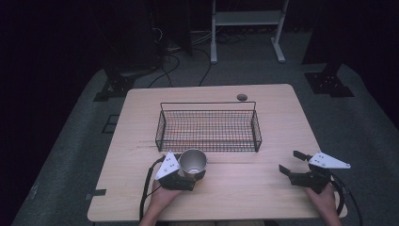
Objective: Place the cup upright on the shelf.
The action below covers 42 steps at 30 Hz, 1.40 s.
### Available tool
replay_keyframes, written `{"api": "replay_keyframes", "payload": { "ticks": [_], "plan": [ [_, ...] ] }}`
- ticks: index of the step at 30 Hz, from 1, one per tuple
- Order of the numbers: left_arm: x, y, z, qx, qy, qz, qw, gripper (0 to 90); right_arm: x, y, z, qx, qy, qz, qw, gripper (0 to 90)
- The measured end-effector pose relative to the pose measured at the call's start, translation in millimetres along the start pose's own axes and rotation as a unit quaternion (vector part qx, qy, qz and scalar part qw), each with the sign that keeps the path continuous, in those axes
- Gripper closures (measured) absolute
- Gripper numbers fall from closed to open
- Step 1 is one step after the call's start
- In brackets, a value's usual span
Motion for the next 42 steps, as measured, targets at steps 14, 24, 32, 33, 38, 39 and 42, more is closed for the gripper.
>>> {"api": "replay_keyframes", "payload": {
  "ticks": [14,24,32,33,38,39,42],
  "plan": [
    [-35.2,10.5,5.6,0.009,-0.023,0.006,0.9997,13.3,-0.1,0.0,-0.1,0.0,-0.001,0.0,1.0,13.7],
    [-52.0,28.2,7.5,0.015,-0.035,-0.009,0.9992,13.3,-0.1,-0.3,-0.2,0.0,-0.001,0.001,1.0,13.7],
    [-68.4,45.3,8.1,0.016,-0.052,-0.013,0.9984,13.3,-0.2,-0.3,-0.2,0.001,-0.002,0.001,1.0,13.7],
    [-71.1,47.2,8.9,0.015,-0.051,-0.011,0.9985,13.2,-0.2,-0.2,-0.1,0.001,-0.001,0.001,1.0,13.7],
    [-82.6,54.2,13.4,0.017,-0.054,-0.01,0.9983,13.3,-0.2,-0.3,-0.2,0.0,-0.002,0.002,1.0,13.7],
    [-84.9,55.5,14.6,0.017,-0.055,-0.009,0.9983,13.3,-0.2,-0.3,-0.2,0.0,-0.001,0.001,1.0,13.7],
    [-92.3,60.8,20.2,0.02,-0.052,-0.006,0.9984,13.2,-0.3,-0.5,-0.2,0.0,-0.002,0.002,1.0,13.7]
  ]
}}
Point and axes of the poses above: each handheld gripper's, and its own axes: z roughly forward along the jaws, x roughly out of its underside, y roughly to its left, the point moved 3 cm from there along z, roughly forward along the jaws, and after that the axes turned 5 degrees about y, right-handed, at the moved point
